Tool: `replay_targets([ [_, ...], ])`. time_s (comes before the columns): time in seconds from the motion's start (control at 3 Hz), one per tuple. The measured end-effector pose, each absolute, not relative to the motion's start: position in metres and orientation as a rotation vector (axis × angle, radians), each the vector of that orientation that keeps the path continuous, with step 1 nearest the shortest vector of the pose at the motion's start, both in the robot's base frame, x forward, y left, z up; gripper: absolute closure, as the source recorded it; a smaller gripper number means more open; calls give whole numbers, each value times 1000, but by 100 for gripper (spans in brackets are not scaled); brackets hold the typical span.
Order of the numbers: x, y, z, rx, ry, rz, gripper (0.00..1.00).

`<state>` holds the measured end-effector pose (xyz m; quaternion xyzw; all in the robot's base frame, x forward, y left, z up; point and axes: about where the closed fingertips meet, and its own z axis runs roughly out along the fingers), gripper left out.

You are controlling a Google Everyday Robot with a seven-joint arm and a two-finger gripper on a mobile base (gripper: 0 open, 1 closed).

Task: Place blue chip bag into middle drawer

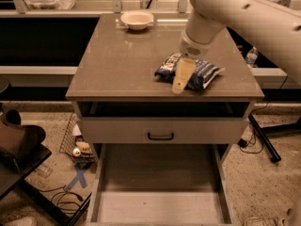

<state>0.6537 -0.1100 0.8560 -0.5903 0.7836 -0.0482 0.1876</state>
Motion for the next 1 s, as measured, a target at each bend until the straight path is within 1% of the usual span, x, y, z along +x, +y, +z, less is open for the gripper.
replay_targets([
  [0.33, 671, -106, 831, -1652, 2244, -96, 14],
  [0.67, 671, -105, 828, -1657, 2246, -93, 37],
  [1.0, 671, -105, 828, -1659, 2247, -92, 68],
])
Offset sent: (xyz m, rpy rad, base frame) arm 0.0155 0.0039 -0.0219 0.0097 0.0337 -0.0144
